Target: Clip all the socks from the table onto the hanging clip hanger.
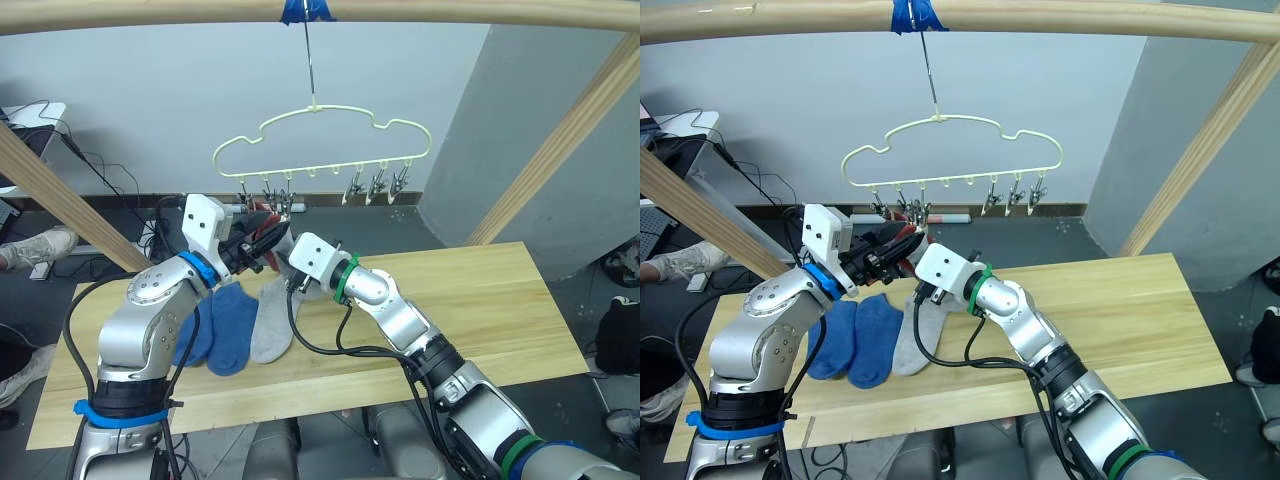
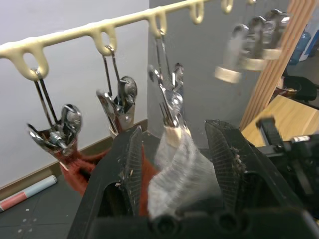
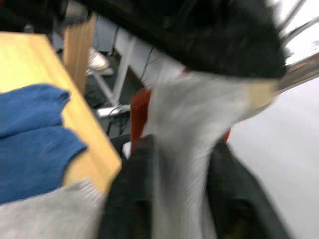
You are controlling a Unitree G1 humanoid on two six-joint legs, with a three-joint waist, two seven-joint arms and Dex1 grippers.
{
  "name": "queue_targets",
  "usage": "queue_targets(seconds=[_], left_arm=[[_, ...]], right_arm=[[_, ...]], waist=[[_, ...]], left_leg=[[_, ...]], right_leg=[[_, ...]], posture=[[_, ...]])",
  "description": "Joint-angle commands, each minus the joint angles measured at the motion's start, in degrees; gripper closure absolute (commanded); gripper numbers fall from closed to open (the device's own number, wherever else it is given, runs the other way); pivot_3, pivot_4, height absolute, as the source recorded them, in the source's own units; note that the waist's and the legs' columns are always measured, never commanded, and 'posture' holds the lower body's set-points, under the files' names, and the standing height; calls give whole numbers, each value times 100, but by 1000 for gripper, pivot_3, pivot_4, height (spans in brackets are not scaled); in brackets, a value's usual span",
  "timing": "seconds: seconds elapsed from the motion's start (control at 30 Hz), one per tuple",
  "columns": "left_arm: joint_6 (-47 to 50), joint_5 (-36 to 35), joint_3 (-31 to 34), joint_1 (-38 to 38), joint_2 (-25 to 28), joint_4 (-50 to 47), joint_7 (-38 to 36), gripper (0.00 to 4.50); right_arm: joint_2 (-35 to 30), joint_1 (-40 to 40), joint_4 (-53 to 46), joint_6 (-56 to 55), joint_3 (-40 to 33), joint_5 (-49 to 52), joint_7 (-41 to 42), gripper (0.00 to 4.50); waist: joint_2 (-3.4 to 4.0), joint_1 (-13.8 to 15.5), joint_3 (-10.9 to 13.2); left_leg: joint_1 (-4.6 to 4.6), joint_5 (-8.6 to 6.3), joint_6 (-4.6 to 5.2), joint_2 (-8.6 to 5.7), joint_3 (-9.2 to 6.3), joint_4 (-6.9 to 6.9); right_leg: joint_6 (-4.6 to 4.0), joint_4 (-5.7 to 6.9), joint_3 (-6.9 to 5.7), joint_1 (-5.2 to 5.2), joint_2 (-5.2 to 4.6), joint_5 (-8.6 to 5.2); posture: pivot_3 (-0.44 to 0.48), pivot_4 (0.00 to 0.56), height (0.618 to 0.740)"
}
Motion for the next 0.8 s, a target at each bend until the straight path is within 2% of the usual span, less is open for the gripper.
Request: queue_targets(seconds=[0.03,0.2,0.4,0.57,0.7,0.8], left_arm=[[-57,-81,158,59,148,-271,-112,2268],[-306,63,148,259,465,-332,-415,2268],[-1643,785,-57,775,1034,-397,-1110,2268],[-1922,789,-30,883,1083,-461,-1293,2268],[-1986,832,-15,817,1016,-471,-1217,2268],[-2034,867,-41,767,955,-432,-1145,2268]], right_arm=[[-115,139,-467,201,100,-71,211,1993],[-719,708,-1474,785,104,-50,751,1993],[-1633,1696,-3430,1845,-503,350,1299,1993],[-1475,1688,-4507,2758,-1533,1167,1115,1993],[-1220,1179,-4633,3218,-2011,1564,831,1993],[-1062,879,-4479,3375,-2077,1686,617,1993]], waist=[[0,35,0],[0,82,0],[0,126,-1],[-3,131,-3],[-5,131,-6],[-7,137,-9]], left_leg=[[0,0,0,0,0,0],[0,0,0,-2,1,0],[0,0,-1,-1,3,-1],[1,4,-6,3,3,2],[5,12,-16,3,1,3],[4,14,-17,2,2,3]], right_leg=[[0,0,0,0,0,0],[0,-1,-1,0,-1,0],[-2,-2,-2,-2,-4,-2],[13,1,-2,-3,-1,-13],[13,6,-4,-1,0,-10],[11,5,-4,0,0,-8]], posture=[[-149,236,740],[-139,232,740],[-125,221,740],[-115,212,740],[-112,201,740],[-110,196,740]])
